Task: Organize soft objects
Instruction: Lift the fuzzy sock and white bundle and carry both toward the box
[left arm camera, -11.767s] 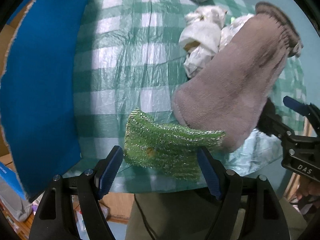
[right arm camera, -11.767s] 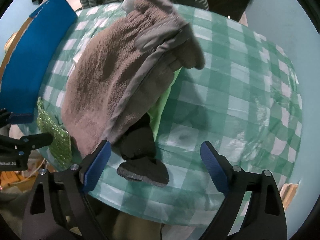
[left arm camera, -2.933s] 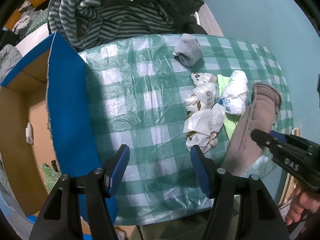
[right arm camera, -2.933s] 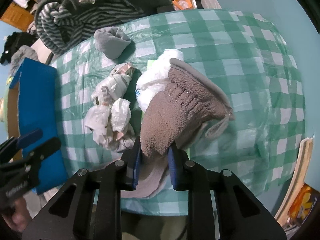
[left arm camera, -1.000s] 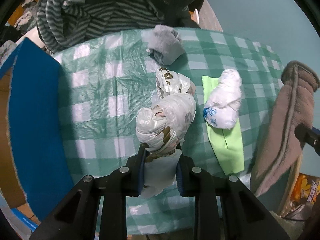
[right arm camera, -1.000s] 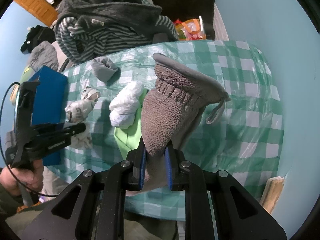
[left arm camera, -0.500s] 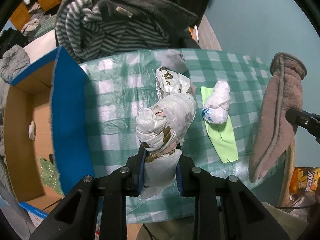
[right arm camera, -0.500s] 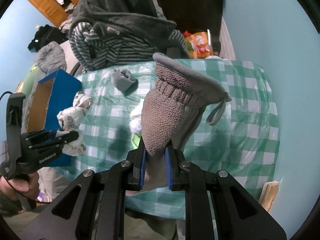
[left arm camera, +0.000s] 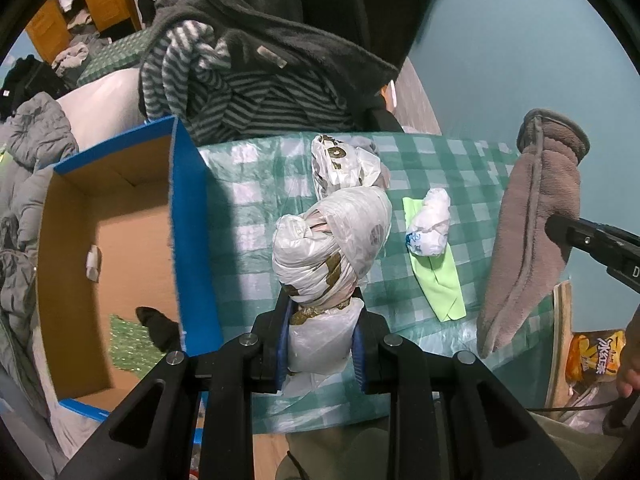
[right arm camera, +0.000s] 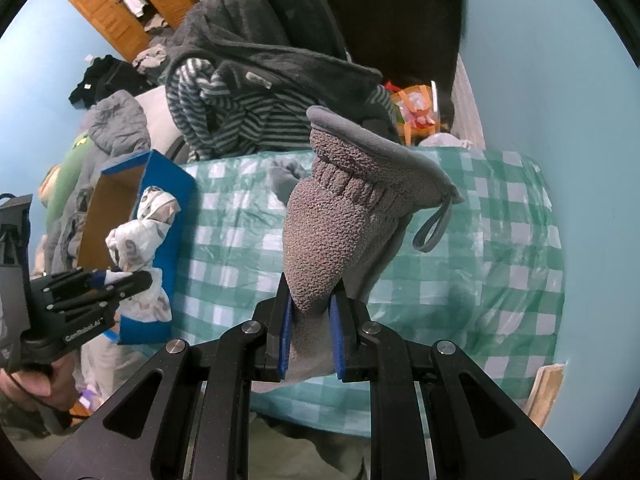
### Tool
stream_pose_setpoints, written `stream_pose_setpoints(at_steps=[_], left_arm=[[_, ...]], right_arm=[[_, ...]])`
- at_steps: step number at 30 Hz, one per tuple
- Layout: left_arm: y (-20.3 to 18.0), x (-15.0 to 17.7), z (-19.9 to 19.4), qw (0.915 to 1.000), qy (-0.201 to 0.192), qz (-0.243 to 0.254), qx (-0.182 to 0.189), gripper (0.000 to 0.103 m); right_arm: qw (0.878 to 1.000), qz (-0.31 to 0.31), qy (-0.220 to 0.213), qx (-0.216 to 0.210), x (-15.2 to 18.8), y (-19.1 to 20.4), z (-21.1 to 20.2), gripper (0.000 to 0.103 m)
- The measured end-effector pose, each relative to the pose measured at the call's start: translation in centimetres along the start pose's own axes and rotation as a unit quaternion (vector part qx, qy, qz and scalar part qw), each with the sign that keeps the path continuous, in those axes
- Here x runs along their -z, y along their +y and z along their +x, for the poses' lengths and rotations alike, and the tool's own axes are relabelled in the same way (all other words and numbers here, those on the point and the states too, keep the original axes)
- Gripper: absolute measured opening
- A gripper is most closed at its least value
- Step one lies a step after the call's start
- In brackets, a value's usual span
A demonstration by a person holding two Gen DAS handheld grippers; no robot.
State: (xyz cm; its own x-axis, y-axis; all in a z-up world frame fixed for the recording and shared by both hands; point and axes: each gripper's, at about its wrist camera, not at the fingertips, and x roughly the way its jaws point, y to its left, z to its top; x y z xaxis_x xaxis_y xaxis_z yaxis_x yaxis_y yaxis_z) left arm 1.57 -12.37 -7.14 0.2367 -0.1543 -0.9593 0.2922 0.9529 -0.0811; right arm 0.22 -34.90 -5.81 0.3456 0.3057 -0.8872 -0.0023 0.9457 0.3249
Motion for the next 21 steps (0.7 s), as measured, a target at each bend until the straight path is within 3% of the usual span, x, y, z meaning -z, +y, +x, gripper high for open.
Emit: stream_pose_setpoints(at_steps=[21], left_arm=[[7.3, 1.2, -4.5, 0.9980, -0.035, -0.049, -0.021, 0.025]], right_arm=[[0.998, -0.060, -0.008, -0.029, -2.1, 8.7, 0.1, 0.015]])
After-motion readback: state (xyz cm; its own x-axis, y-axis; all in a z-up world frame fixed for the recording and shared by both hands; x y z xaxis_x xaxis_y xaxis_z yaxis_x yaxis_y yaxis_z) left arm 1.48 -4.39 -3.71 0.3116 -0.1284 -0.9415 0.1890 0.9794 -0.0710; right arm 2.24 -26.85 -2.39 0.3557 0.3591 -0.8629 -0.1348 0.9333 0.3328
